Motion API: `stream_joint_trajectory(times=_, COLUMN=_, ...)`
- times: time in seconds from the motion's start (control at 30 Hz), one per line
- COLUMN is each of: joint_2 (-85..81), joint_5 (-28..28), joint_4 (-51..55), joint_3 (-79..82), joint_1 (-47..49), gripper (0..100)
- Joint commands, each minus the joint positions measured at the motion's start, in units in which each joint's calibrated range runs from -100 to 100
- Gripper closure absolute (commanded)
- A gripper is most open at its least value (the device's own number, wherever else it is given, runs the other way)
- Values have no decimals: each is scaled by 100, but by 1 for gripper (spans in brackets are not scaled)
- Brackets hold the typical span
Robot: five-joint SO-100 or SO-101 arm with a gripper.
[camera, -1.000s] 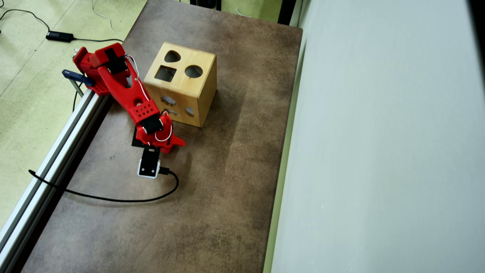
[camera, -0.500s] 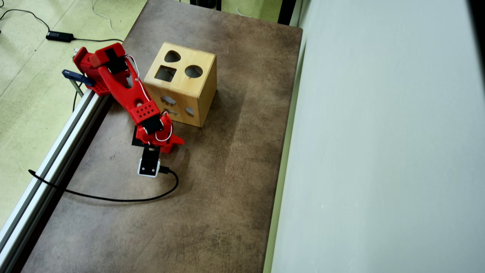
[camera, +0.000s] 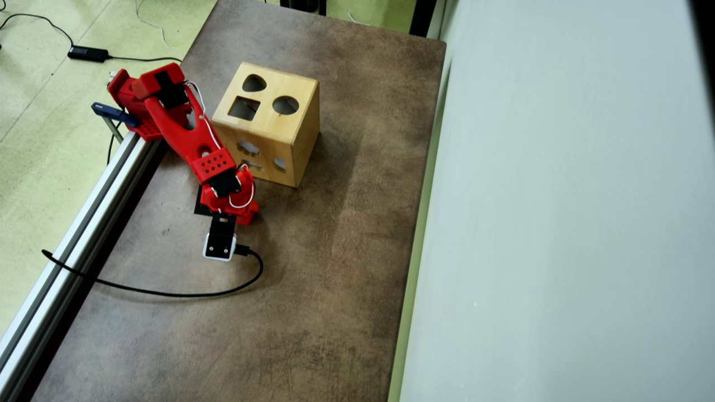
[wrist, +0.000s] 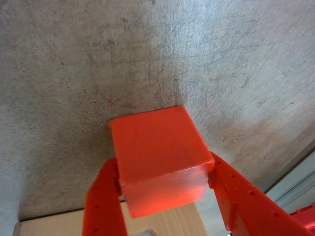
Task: Pick and place the red cube on the square hole
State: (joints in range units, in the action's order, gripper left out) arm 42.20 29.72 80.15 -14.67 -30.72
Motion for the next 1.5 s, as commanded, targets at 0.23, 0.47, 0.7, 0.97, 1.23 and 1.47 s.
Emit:
stream_joint_trajectory(times=0.23, joint_2=-479, joint_5=-15, joint_4=39, joint_3=-98, joint_1=26, gripper=77)
stream_joint_trajectory(times=0.47, joint_2=-496, joint_5=-15, joint_4=39, joint_3=-116, joint_1=4, gripper=85)
stream_joint_trajectory(times=0.7, joint_2=-1312, joint_5=-10, joint_4=39, joint_3=-116, joint_1=26, gripper=99)
stream_joint_trajectory(times=0.97, joint_2=-3205, joint_5=-29, joint_4=55, joint_3=-44, joint_1=-56, gripper=99)
stream_joint_trajectory(times=1.23, joint_2=-5524, joint_5=-576, joint_4=47, joint_3=-116, joint_1=-48, gripper=99)
stream_joint_trajectory(times=1.47, joint_2=-7222, joint_5=-1197, joint_4=152, joint_3=-53, joint_1=19, gripper=99)
